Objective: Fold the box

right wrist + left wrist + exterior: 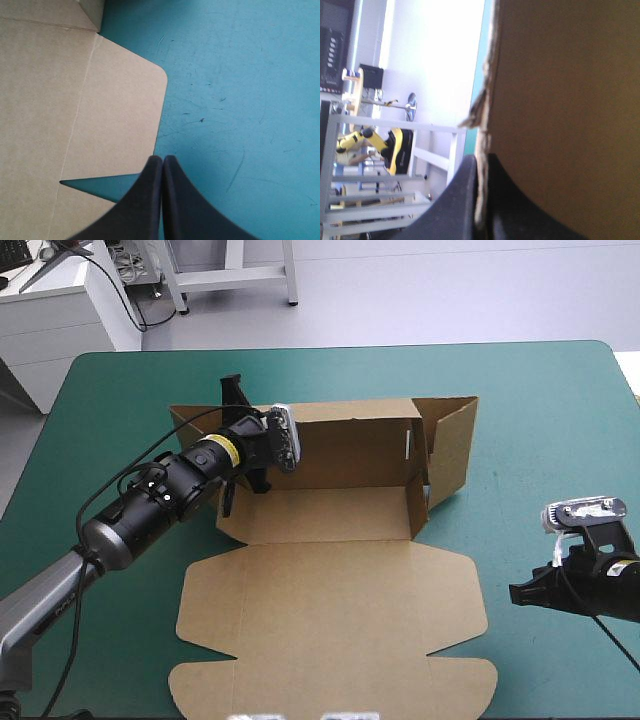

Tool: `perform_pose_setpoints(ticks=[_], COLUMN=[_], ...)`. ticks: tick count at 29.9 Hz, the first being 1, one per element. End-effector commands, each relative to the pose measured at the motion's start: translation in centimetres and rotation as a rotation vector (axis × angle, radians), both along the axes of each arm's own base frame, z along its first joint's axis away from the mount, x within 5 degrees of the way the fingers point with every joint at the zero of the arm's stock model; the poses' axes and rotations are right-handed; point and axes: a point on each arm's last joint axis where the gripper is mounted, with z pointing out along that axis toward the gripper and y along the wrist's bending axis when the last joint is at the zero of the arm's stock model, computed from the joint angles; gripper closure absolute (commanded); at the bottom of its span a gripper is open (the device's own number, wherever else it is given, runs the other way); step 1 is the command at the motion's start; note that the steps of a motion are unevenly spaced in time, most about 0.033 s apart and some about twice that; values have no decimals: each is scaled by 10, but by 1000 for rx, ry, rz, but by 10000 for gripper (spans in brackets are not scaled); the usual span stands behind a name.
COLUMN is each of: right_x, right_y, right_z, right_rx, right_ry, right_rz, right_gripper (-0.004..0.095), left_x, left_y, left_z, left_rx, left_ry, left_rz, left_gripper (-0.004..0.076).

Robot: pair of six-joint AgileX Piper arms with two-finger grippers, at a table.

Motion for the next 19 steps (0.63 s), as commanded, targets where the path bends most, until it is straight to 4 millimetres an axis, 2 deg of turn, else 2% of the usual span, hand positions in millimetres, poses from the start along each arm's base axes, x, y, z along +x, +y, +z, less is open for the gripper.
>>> perform_pose_setpoints(ticks=[1,5,11,15,19], right_x=[1,1,0,0,0], right_y=[1,1,2,2,2], right_z=[8,8,8,8,8], right_rx=[18,19,25,25,26], right_ry=[-46,-46,-36,-36,-34], right_rz=[0,-2,-6,-7,-6], right_gripper=[927,927,927,927,927], left_x=[-14,-21,-31,-39,-49], left_y=[-17,-30,-49,-64,-76], left_z=[31,22,1,-5,1], left_rx=[-80,5,87,105,68], left_ry=[-149,-120,-5,-43,-135], left_rz=[-98,-135,-96,17,88], left_gripper=[733,733,733,733,733])
